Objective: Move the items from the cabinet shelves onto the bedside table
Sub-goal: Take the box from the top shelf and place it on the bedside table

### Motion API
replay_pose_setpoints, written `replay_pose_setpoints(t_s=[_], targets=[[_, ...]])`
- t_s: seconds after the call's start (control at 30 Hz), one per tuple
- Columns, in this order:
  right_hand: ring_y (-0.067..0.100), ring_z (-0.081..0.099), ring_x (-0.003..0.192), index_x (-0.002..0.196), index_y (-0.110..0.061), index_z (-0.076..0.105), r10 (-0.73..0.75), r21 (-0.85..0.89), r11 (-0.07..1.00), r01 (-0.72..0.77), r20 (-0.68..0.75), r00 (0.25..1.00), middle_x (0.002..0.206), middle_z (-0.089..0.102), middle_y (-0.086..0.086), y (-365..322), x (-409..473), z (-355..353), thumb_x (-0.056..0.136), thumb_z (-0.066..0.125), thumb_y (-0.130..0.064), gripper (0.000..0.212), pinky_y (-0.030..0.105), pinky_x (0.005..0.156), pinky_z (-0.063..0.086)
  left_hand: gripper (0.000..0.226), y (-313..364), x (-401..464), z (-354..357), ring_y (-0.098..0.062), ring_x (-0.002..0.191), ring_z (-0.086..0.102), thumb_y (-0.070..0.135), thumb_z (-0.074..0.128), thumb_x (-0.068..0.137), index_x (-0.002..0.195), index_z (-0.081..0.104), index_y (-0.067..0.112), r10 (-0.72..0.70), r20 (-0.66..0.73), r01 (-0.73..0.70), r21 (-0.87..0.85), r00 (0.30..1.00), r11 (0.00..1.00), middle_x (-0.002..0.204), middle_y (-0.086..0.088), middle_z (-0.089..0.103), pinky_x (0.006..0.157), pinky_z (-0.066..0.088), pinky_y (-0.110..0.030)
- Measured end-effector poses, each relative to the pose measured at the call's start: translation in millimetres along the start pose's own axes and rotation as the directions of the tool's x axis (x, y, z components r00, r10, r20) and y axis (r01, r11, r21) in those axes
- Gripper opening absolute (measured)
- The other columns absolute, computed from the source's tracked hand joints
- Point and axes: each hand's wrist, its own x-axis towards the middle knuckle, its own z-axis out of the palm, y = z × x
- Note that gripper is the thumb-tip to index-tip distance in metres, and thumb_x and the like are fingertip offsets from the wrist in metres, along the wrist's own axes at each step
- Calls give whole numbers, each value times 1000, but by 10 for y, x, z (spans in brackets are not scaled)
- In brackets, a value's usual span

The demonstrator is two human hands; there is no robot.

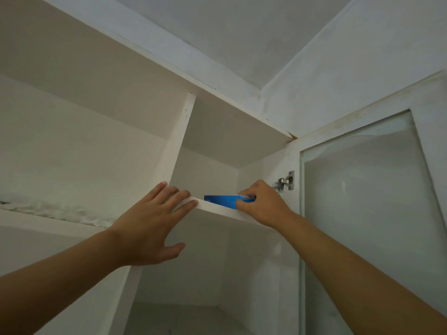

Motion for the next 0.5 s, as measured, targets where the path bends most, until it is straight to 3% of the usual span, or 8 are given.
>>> replay_pose_setpoints(t_s=[0.07, 0.13, 0.2, 0.33, 0.43, 0.5], targets=[[16, 53, 71, 68, -11, 65, 15, -21, 1000, -15, -6, 1000, 77, 50, 2, 37, -50, -30, 76, 57, -47, 37, 37, 62, 41, 91, -2, 9, -10, -29, 142, 43, 78, 46, 86, 158, 37, 24, -1, 18, 1, 6, 1000, 1000, 156, -4, 45, 125, 28, -54], [15, 43, 61, 71, -6, 66, 40, 46, 998, -40, 15, 999, 68, 45, 6, 40, -89, -34, 80, 63, -39, 34, 34, 58, 33, 90, 6, 10, -18, -30, 141, 43, 77, 47, 85, 158, 38, 24, -4, 23, 4, 8, 1000, 1000, 155, -5, 46, 124, 29, -55], [13, 42, 56, 78, -12, 76, 118, 132, 984, -121, 31, 992, 67, 54, 12, 6, -144, -43, 82, 69, -32, 22, 31, 59, 34, 90, 21, 9, -14, -30, 141, 44, 77, 48, 84, 156, 40, 24, -11, 20, 11, -2, 1000, 1000, 154, -5, 47, 124, 30, -55], [15, 54, 63, 97, -20, 83, 222, 160, 961, -225, 36, 974, 94, 76, 16, -43, -189, -81, 83, 74, -29, 20, 29, 63, 43, 89, 31, 13, -14, -29, 140, 43, 76, 48, 85, 156, 41, 24, -15, 14, 16, -15, 1000, 1000, 153, -4, 47, 125, 27, -53], [26, 72, 88, 114, -9, 78, 289, 102, 951, -293, 48, 956, 116, 74, 19, -34, -187, -149, 81, 77, -29, 39, 38, 81, 58, 87, 39, 18, -34, -28, 141, 42, 76, 47, 85, 156, 41, 24, -24, 26, 25, -35, 999, 999, 154, -4, 46, 125, 28, -54], [38, 68, 109, 119, 1, 71, 322, 66, 943, -326, 63, 945, 125, 68, 24, 13, -190, -182, 80, 77, -29, 50, 52, 98, 56, 86, 45, 23, -42, -29, 140, 44, 74, 47, 86, 155, 43, 23, -27, 28, 28, -52, 999, 998, 153, -4, 47, 125, 29, -54]])
